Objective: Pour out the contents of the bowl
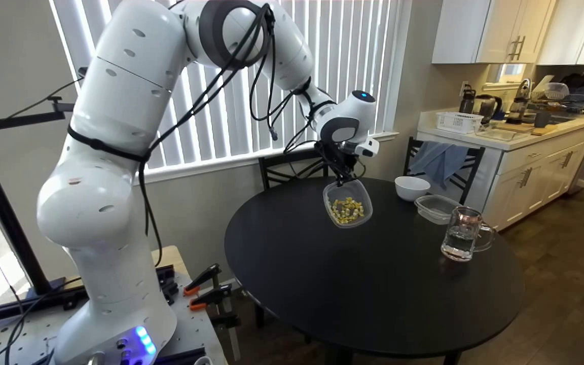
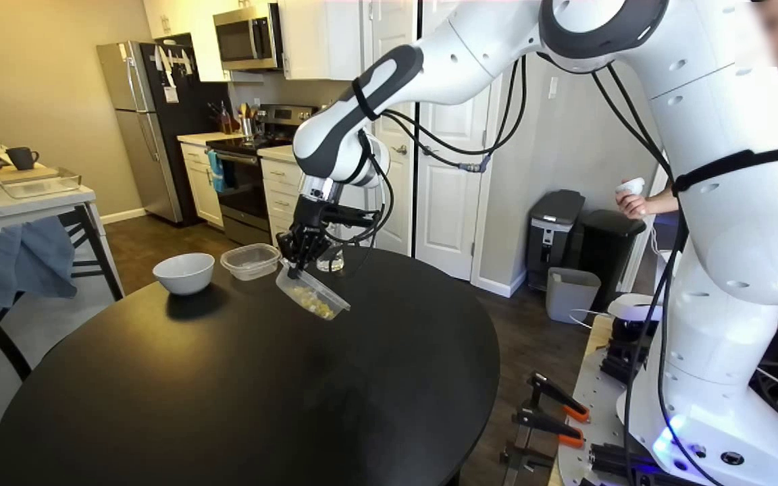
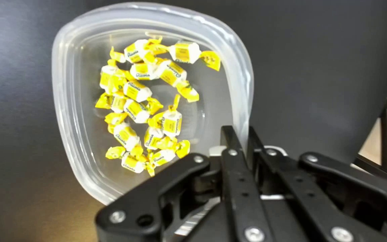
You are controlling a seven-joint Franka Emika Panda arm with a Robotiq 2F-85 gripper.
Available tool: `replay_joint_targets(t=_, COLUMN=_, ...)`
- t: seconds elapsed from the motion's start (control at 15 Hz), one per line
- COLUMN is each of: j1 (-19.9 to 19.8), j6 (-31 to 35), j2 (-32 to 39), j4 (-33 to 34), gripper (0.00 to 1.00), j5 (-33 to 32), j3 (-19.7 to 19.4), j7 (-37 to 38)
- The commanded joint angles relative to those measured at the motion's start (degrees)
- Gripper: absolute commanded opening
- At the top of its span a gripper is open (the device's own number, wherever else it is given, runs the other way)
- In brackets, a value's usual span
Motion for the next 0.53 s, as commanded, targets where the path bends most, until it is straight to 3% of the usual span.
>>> replay_joint_targets(t=0.0, j1=-6.4, j6=-1.3, j2=-0.9, j4=-1.1, gripper=0.02, j5=13.3, j3=6.6, j7=-13.2)
replay_joint_targets(t=0.2, j1=-9.0, j6=-4.2, j2=0.2, j4=-0.6, gripper=0.02, j5=24.8, j3=9.4, j7=-23.8)
replay_joint_targets(t=0.47, j1=-9.6, j6=-13.1, j2=0.7, j4=-1.6, gripper=0.02, j5=38.6, j3=8.2, j7=-38.5)
